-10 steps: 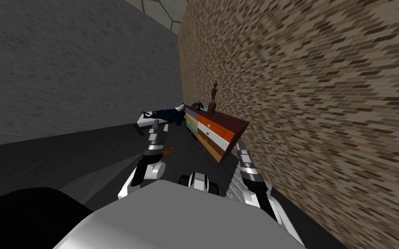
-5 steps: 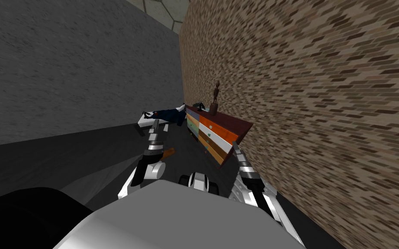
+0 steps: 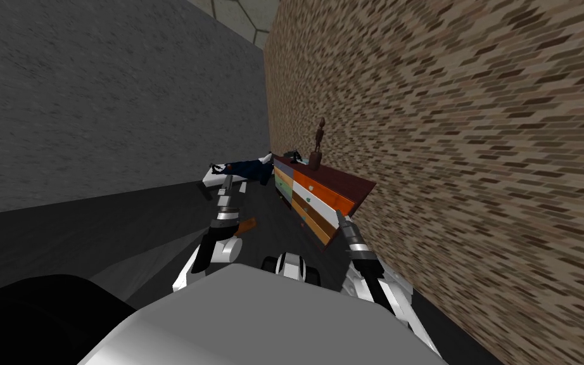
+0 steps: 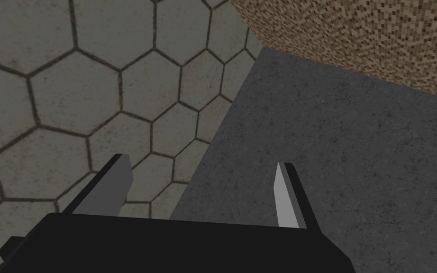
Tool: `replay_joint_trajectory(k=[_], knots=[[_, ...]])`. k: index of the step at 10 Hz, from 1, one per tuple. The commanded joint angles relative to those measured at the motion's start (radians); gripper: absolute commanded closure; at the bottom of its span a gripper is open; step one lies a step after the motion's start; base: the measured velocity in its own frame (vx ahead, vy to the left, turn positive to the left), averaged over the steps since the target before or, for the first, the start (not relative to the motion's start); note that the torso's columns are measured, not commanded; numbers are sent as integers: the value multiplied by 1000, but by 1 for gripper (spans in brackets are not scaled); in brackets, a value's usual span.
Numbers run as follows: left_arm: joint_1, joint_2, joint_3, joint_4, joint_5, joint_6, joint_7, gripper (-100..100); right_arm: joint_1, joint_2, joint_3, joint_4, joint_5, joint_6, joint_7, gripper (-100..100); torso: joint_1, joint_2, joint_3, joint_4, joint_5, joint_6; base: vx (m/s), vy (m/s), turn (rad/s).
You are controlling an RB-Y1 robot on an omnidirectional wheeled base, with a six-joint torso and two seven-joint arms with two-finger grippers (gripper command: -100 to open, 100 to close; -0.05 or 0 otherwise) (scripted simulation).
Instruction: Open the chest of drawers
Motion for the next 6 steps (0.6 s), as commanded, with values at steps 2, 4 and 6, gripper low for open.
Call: replay_joint_trajectory(k=[2, 4, 6], knots=[[0, 0, 0, 0, 0, 0, 0, 0, -18, -14, 2, 32, 107, 87, 57, -100, 0, 0, 0, 0, 0, 0, 77, 46, 23], [0, 0, 0, 0, 0, 0, 0, 0, -28, -17, 3, 51, 166, 126, 85, -100, -1, 0, 0, 0, 0, 0, 72, 40, 28], [0, 0, 0, 0, 0, 0, 0, 0, -37, -19, 3, 70, 225, 165, 113, -100, 0, 0, 0, 0, 0, 0, 69, 38, 25]])
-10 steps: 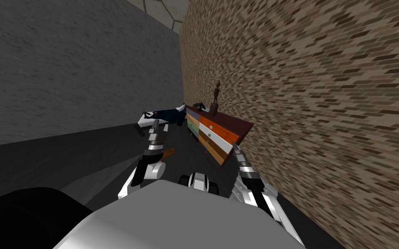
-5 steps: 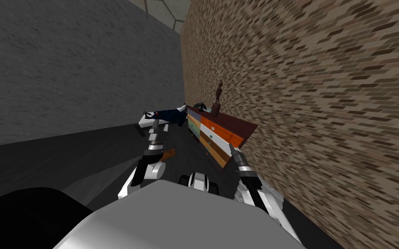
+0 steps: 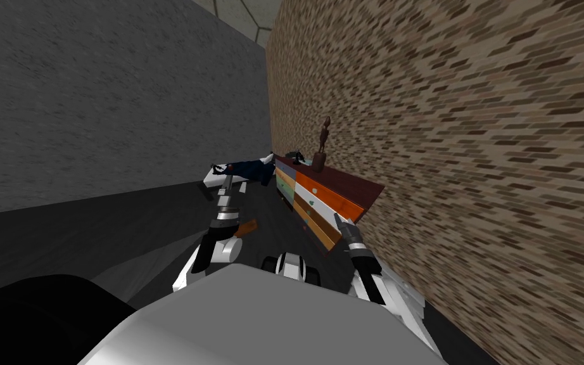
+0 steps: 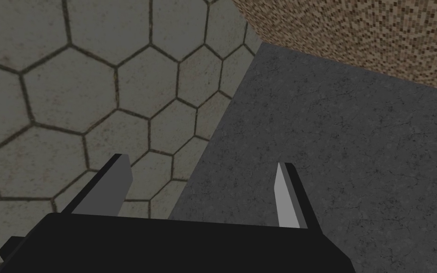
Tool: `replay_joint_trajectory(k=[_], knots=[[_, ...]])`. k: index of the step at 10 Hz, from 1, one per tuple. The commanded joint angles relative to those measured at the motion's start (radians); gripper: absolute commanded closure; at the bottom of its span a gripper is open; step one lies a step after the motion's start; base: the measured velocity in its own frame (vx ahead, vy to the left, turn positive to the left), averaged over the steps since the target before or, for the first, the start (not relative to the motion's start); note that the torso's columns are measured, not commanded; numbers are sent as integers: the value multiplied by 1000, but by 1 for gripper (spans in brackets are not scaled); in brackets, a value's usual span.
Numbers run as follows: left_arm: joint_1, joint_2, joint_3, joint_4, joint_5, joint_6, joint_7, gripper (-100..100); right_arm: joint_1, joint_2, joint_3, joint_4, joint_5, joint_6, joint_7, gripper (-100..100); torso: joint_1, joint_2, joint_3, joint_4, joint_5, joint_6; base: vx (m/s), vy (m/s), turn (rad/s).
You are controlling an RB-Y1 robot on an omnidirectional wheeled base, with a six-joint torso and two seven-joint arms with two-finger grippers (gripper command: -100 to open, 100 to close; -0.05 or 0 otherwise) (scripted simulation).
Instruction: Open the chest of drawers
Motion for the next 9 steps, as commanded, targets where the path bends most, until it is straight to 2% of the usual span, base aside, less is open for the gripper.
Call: replay_joint_trajectory(k=[1, 2, 3, 4, 6, 7, 8, 9], knots=[[0, 0, 0, 0, 0, 0, 0, 0, -12, 0, -1, 27, 79, 41, 35, -100, 0, 0, 0, 0, 0, 0, 60, 34, 16], [0, 0, 0, 0, 0, 0, 0, 0, -22, -1, 0, 47, 107, 81, 63, -100, 0, 0, 0, 0, 0, 0, 79, 35, 32], [0, 0, 0, 0, 0, 0, 0, 0, -22, -1, 0, 47, 135, 81, 63, -100, 0, -1, -1, 0, 0, 0, 66, 35, 17], [0, 0, 0, 0, 0, 0, 0, 0, -31, -2, 0, 68, 166, 121, 92, -100, 0, 0, 0, 0, 0, 0, 69, 39, 31], [0, 0, 0, 0, 0, 0, 0, 0, -31, -2, 0, 68, 204, 121, 92, -100, 0, 0, 0, 0, 0, 0, 49, 35, 9], [0, 0, 0, 0, 0, 0, 0, 0, -41, -2, 1, 90, 245, 161, 121, -100, 0, 1, 1, 0, 0, 0, 47, 56, 33], [0, 0, 0, 0, 0, 0, 0, 0, -41, -2, 1, 90, 267, 161, 121, -100, 1, 0, 0, 0, 0, 0, 64, 45, 19], [0, 0, 0, 0, 0, 0, 0, 0, -51, -2, 1, 112, 301, 202, 150, -100, 0, -1, -1, 0, 0, 0, 81, 35, 37]])
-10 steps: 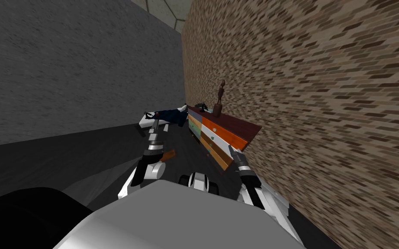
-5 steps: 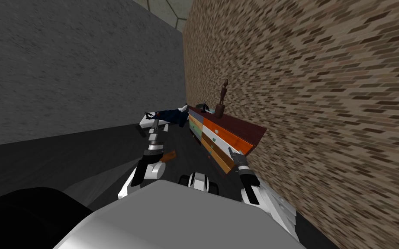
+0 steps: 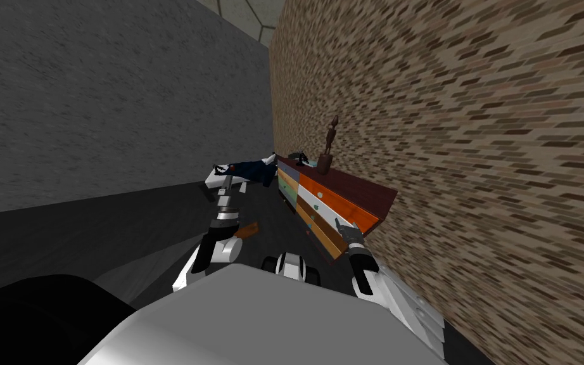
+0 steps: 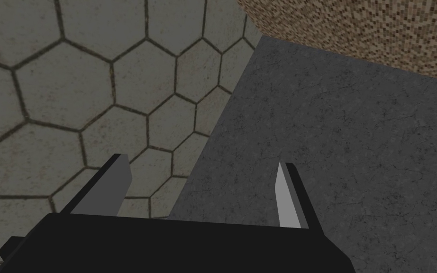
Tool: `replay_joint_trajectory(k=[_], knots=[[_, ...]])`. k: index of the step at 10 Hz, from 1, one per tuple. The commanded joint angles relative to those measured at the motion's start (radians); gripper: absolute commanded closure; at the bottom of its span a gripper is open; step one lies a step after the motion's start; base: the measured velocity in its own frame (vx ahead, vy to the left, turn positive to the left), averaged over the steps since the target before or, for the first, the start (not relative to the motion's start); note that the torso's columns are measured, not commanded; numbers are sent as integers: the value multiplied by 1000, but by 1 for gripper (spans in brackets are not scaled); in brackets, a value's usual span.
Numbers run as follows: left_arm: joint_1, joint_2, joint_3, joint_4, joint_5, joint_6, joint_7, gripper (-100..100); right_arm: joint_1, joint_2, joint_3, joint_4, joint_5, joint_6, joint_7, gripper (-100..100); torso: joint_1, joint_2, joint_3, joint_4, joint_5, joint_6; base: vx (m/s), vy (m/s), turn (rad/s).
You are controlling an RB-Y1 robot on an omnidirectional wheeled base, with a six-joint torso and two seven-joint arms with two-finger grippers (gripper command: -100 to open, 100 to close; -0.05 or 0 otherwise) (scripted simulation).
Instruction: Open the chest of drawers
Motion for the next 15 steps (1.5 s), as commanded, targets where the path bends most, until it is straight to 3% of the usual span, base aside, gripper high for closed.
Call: replay_joint_trajectory(k=[1, 4, 5, 8, 9, 10, 11, 14, 15], knots=[[0, 0, 0, 0, 0, 0, 0, 0, -14, 0, -3, 30, 78, 44, 33, -100, -1, -1, -1, 0, 0, 0, 74, 27, 14], [0, 0, 0, 0, 0, 0, 0, 0, -34, 0, -2, 77, 169, 126, 91, -100, 0, 1, 1, 0, 0, 0, 78, 37, 29], [0, 0, 0, 0, 0, 0, 0, 0, -34, 0, -2, 77, 203, 126, 91, -100, 0, 1, 1, 0, 0, 0, 68, 44, 15], [0, 0, 0, 0, 0, 0, 0, 0, -56, 2, -1, 126, 300, 208, 150, -100, 0, 1, 0, 0, 0, 0, 73, 46, 27], [0, 0, 0, 0, 0, 0, 0, 0, -56, 2, -1, 126, 329, 209, 150, -100, -1, 0, 0, 0, 0, 0, 70, 29, 18], [0, 0, 0, 0, 0, 0, 0, 0, -67, 3, 0, 152, 366, 250, 179, -100, -1, 1, 0, 0, 0, 0, 98, 34, 39], [0, 0, 0, 0, 0, 0, 0, 0, -67, 3, 0, 152, 391, 250, 179, -100, 0, -1, 0, 0, 0, 0, 82, 33, 17], [0, 0, 0, 0, 0, 0, 0, 0, -88, 8, 0, 203, 489, 330, 235, -100, 0, 2, 1, 0, 0, 0, 72, 47, 26], [0, 0, 0, 0, 0, 0, 0, 0, -88, 8, 0, 203, 502, 330, 235, -100, 0, 1, 1, 0, 0, 0, 60, 39, 17]])
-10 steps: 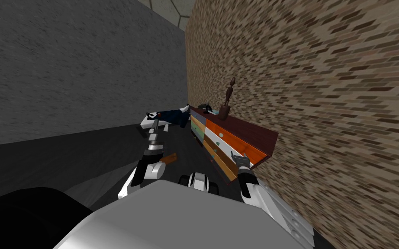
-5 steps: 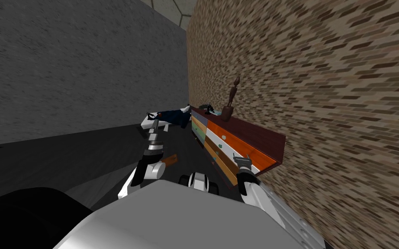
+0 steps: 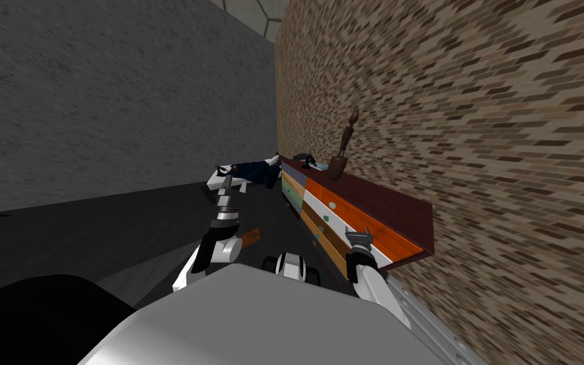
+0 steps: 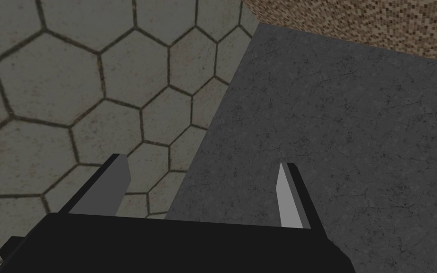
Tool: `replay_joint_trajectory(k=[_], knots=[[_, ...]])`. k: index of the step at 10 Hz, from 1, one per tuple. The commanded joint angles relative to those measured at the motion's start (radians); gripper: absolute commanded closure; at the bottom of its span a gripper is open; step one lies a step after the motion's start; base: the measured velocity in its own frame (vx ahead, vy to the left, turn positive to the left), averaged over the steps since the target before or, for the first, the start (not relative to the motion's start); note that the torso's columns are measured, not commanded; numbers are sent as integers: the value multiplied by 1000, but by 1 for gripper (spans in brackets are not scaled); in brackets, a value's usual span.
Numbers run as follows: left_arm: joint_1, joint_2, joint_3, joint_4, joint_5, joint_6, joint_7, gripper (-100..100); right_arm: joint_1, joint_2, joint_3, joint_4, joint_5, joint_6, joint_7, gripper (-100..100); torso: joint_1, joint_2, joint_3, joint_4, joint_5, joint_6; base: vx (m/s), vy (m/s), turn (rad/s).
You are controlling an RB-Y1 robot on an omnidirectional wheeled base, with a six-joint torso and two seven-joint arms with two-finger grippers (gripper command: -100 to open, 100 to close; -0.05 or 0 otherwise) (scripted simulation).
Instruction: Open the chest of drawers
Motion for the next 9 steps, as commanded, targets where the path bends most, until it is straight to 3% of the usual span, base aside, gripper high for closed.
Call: replay_joint_trajectory(k=[1, 2, 4, 5, 6, 9], knots=[[0, 0, 0, 0, 0, 0, 0, 0, -6, 5, 1, 18, 60, 24, 5, -100, -1, 0, 0, 0, 0, 0, 27, 9, -3], [0, 0, 0, 0, 0, 0, 0, 0, -17, 9, 1, 43, 93, 63, 33, -100, -3, 1, 0, 0, -1, 0, 49, 20, 35], [0, 0, 0, 0, 0, 0, 0, 0, -17, 9, 1, 43, 119, 63, 33, -100, 0, -1, -1, -1, 0, 0, 41, 21, 7], [0, 0, 0, 0, 0, 0, 0, 0, -27, 15, 2, 68, 159, 101, 59, -100, -1, 0, 0, 0, 0, 0, 45, 24, 26], [0, 0, 0, 0, 0, 0, 0, 0, -27, 15, 2, 68, 176, 101, 59, -100, 0, -1, -1, 0, 0, 0, 53, 24, 20], [0, 0, 0, 0, 0, 0, 0, 0, -46, 32, 3, 114, 266, 173, 109, -100, 0, -2, -1, -1, 0, 0, 78, 37, 24]])
